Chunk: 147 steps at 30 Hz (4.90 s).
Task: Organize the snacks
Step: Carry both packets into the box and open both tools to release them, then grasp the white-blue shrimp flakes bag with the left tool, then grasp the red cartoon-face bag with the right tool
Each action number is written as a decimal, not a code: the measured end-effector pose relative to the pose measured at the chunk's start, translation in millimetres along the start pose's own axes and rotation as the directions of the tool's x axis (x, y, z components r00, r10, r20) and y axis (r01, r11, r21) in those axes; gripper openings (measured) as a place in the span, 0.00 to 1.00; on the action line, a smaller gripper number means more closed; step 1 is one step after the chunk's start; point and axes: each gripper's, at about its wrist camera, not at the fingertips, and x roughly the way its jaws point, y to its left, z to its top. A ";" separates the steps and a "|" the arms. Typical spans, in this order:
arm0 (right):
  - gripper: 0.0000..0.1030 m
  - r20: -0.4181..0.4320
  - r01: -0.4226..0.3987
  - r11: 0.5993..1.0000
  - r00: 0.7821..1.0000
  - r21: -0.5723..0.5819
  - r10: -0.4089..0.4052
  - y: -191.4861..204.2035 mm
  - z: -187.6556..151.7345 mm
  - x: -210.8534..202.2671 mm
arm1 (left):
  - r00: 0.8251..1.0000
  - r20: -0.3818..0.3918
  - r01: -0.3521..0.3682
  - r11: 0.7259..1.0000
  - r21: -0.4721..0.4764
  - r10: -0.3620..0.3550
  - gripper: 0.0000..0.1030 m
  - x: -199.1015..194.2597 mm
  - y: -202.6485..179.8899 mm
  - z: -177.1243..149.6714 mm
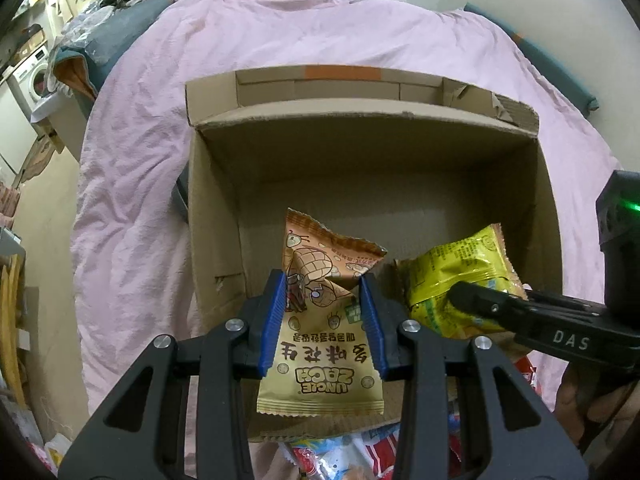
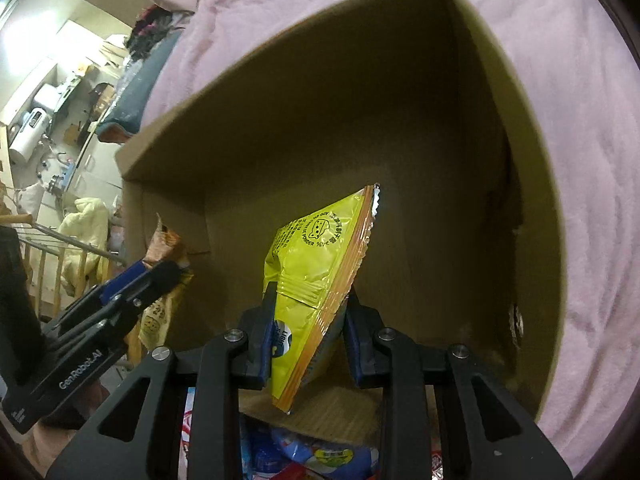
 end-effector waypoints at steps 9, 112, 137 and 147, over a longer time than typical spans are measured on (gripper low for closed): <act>0.32 -0.014 0.021 0.999 1.000 -0.040 -0.021 6.6 -1.6 3.4 | 1.000 0.022 0.001 1.000 0.027 -0.002 0.34 -0.7 -5.7 -3.7; 1.00 -0.105 0.093 0.920 0.993 0.381 -0.057 -99.3 -116.9 -48.8 | 0.957 -0.229 0.144 0.975 -0.167 -0.180 0.54 -34.9 5.6 -113.2; 0.67 -0.053 0.061 0.967 0.997 0.249 -0.050 -84.6 -130.8 -89.5 | 0.986 -0.114 0.102 0.982 -0.160 -0.121 0.54 -61.2 28.4 -121.1; 0.67 0.030 -0.049 0.993 0.998 0.105 0.046 -53.8 -134.2 -118.0 | 0.998 -0.022 0.060 0.982 -0.182 -0.065 0.53 -87.0 39.9 -121.5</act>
